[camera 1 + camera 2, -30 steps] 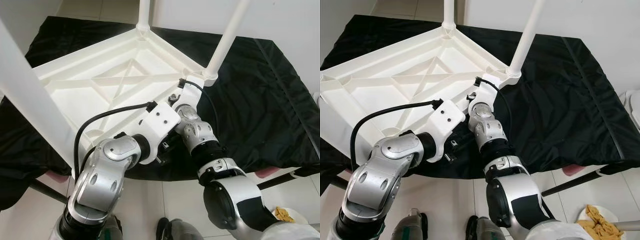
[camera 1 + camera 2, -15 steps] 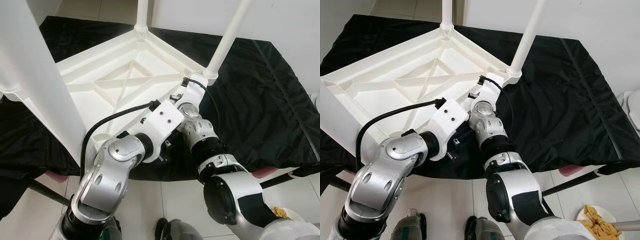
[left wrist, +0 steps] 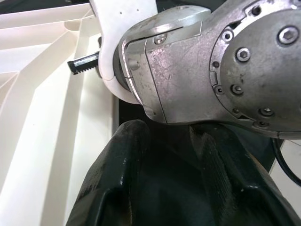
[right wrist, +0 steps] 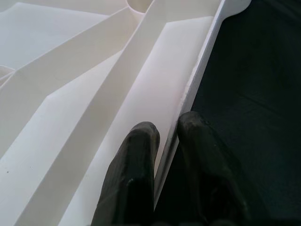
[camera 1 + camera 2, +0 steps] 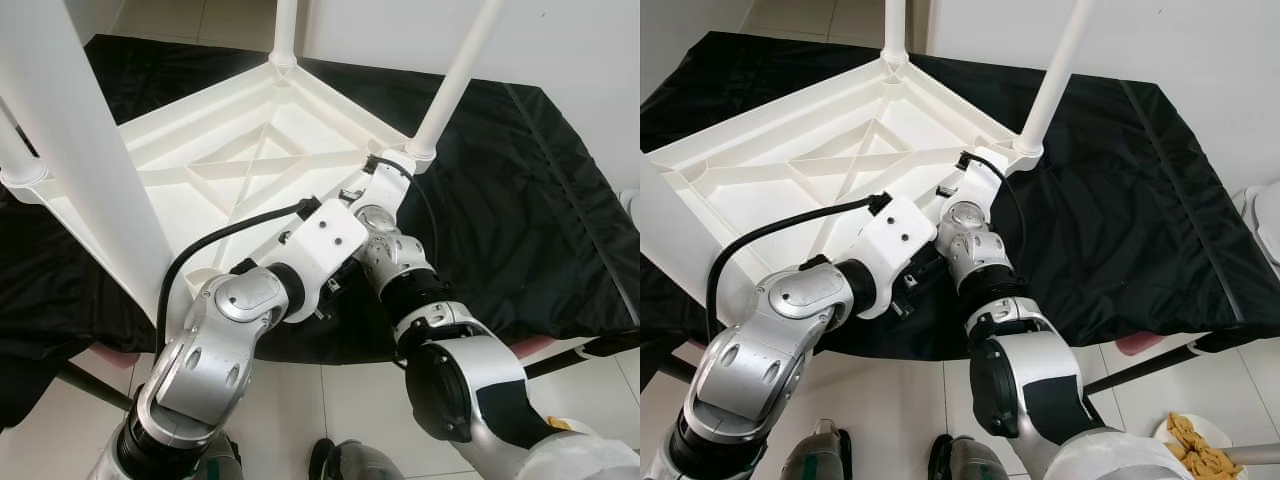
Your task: Building children table
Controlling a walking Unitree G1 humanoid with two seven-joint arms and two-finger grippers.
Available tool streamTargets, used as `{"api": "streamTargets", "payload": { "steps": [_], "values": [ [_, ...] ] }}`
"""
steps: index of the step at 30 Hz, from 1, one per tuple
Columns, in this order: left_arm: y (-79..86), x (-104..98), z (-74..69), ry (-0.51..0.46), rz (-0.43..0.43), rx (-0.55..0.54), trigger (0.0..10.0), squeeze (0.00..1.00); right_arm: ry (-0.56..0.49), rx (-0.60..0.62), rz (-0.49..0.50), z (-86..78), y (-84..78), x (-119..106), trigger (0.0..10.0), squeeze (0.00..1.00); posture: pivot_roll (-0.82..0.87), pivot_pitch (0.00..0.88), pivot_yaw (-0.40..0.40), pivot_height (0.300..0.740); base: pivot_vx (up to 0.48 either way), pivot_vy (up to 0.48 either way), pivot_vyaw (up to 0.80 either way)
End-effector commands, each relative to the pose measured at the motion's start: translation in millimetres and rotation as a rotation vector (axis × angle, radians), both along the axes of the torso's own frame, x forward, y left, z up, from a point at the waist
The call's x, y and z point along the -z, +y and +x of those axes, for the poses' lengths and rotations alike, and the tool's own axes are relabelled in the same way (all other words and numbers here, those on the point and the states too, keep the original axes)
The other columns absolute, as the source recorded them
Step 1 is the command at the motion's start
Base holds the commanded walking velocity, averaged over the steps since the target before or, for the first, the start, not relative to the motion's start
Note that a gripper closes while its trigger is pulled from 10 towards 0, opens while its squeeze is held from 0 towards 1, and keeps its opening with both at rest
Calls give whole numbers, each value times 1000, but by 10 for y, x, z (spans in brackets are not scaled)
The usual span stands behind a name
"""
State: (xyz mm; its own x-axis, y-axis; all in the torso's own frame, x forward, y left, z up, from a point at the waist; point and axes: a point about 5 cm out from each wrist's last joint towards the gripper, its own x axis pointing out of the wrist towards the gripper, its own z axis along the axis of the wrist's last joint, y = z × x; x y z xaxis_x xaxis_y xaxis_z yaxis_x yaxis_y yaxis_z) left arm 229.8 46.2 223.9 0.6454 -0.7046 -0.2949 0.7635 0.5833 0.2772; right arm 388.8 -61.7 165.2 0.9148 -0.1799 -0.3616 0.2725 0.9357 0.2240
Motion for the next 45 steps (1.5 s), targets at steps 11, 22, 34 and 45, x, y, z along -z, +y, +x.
{"api": "streamTargets", "payload": {
  "steps": [11,22,34,45],
  "values": [
    [-76,-55,-62,-38,-21,3,10000,0,254,30,-15,-209,-48,589,0,0,186,150,-138,740,0,0,0],
    [-86,-60,-50,-45,-16,4,10000,0,245,59,10,-195,-42,571,10000,0,179,154,-128,740,0,0,0],
    [-95,-60,-42,-46,-12,6,10000,0,156,4,154,-155,141,445,10000,1000,176,160,-119,740,0,0,0],
    [-98,66,37,2,22,-23,10000,0,-302,-85,113,-57,44,-59,10000,0,162,158,-113,740,0,0,0]
  ]
}}
